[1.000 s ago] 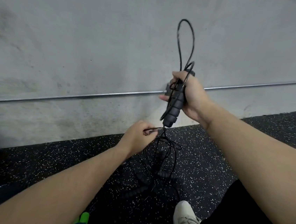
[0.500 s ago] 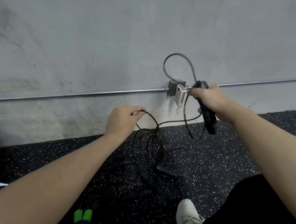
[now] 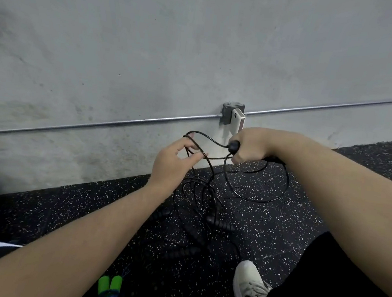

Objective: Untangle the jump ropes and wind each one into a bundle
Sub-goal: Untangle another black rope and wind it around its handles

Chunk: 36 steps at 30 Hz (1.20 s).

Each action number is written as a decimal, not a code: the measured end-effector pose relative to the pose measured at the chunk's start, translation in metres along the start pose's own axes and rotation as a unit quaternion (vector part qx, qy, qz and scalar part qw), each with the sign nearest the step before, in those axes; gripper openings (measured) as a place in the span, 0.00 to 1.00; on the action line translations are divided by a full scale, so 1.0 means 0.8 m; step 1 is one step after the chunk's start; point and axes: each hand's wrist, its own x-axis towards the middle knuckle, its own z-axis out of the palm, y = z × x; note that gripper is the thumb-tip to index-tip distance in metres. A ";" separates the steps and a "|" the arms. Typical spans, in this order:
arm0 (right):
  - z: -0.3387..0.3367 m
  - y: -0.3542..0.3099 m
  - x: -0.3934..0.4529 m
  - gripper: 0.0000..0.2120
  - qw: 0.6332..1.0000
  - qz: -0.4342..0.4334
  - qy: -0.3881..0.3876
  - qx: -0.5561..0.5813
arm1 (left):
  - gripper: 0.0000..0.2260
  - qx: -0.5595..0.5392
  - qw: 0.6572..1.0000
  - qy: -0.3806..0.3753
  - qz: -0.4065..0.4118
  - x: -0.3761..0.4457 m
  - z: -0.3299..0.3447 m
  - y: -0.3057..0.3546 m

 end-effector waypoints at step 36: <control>0.028 0.000 0.015 0.09 0.961 -0.090 -0.048 0.257 | 0.30 -0.082 0.951 -0.232 -0.186 0.003 -0.015 0.009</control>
